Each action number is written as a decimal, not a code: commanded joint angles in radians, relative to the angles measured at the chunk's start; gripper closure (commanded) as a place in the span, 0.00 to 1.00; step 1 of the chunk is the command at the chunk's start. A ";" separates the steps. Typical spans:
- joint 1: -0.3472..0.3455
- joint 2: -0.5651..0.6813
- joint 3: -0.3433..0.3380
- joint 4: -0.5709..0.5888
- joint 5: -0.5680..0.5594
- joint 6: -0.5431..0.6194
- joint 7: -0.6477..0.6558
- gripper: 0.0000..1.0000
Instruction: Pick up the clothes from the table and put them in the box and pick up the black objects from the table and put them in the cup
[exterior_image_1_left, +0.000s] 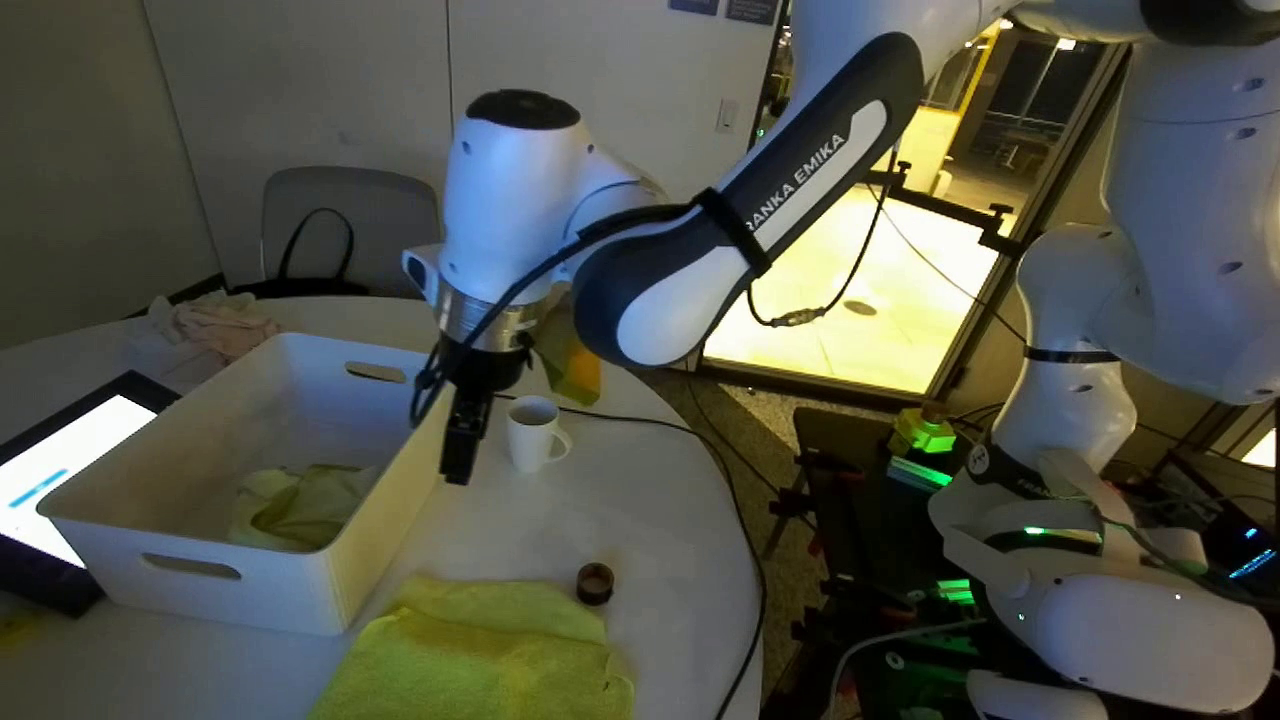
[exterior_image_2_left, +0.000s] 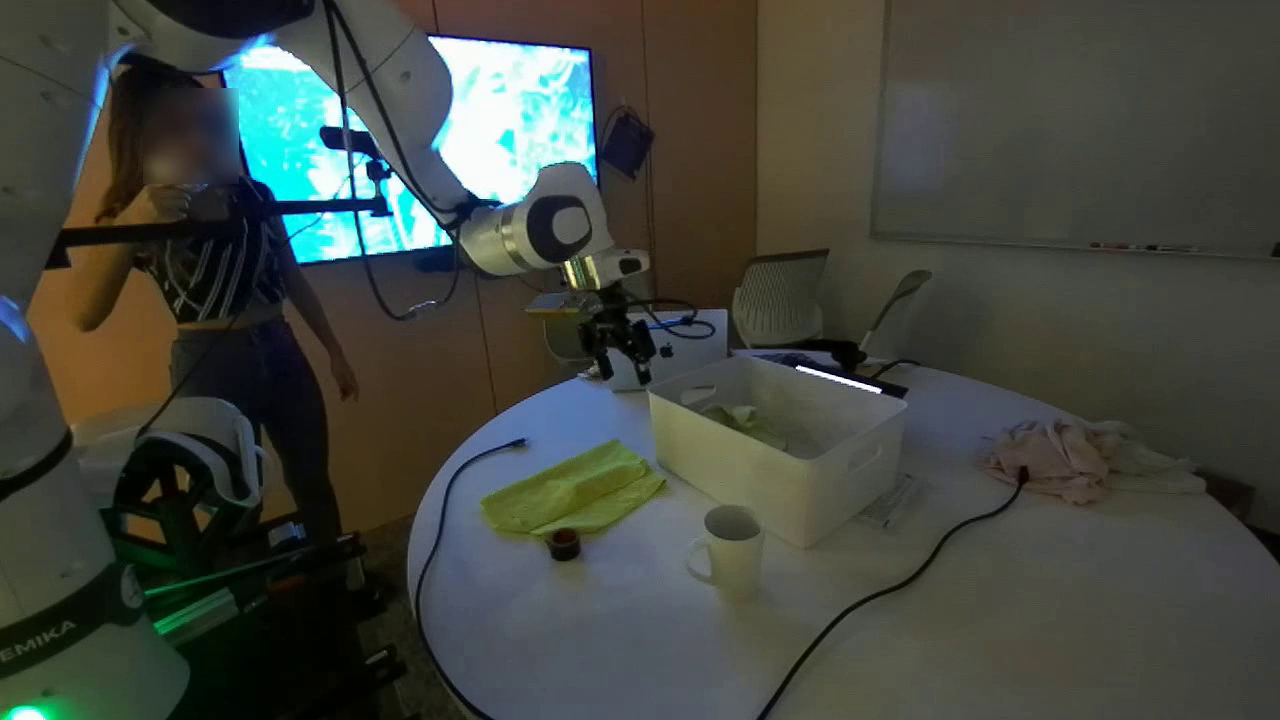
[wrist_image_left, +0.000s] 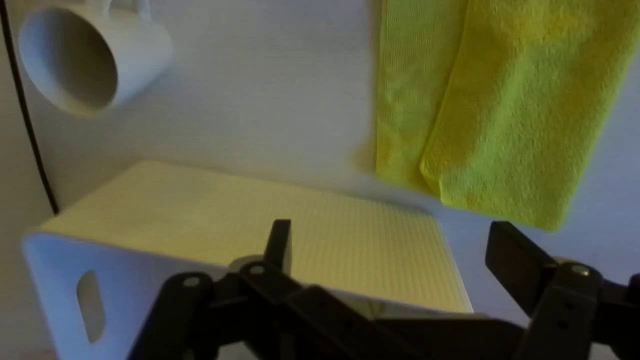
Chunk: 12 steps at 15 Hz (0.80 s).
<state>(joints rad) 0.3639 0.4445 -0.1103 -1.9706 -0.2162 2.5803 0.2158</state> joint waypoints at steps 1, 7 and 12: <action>-0.074 -0.090 0.034 -0.221 -0.014 0.057 0.015 0.00; -0.140 -0.019 0.064 -0.326 0.021 0.105 -0.008 0.00; -0.159 0.077 0.089 -0.306 0.053 0.167 -0.003 0.00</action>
<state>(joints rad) 0.2230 0.4750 -0.0424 -2.2915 -0.1928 2.6894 0.2173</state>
